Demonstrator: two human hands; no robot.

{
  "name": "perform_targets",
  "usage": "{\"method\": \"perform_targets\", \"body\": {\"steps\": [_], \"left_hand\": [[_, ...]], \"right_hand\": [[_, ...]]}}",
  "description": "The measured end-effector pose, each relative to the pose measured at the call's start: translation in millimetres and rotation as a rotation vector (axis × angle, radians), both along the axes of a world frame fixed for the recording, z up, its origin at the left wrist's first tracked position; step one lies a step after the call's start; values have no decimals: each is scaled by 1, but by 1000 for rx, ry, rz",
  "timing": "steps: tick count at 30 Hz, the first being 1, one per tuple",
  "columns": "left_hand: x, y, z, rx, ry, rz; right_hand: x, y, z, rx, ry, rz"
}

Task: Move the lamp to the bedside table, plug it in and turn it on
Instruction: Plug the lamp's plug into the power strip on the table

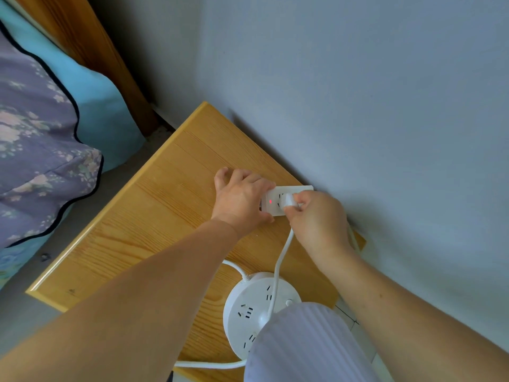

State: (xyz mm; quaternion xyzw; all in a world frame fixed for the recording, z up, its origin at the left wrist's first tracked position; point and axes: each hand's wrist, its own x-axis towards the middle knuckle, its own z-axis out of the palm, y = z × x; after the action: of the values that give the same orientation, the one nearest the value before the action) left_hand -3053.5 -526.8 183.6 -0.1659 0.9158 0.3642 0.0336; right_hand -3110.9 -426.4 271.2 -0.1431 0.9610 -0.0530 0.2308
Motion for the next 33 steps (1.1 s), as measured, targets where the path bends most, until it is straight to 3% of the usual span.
{"method": "perform_targets", "body": {"steps": [11, 16, 20, 33], "left_hand": [[-1, -1, 2, 24, -18, -9], [-1, -1, 1, 15, -23, -8], [0, 1, 3, 12, -54, -35], [1, 4, 3, 6, -49, -17]], "right_hand": [[-4, 0, 0, -35, 17, -40], [3, -2, -5, 68, 79, 131], [2, 5, -8, -47, 8, -61], [-2, 4, -14, -30, 15, -13]]}}
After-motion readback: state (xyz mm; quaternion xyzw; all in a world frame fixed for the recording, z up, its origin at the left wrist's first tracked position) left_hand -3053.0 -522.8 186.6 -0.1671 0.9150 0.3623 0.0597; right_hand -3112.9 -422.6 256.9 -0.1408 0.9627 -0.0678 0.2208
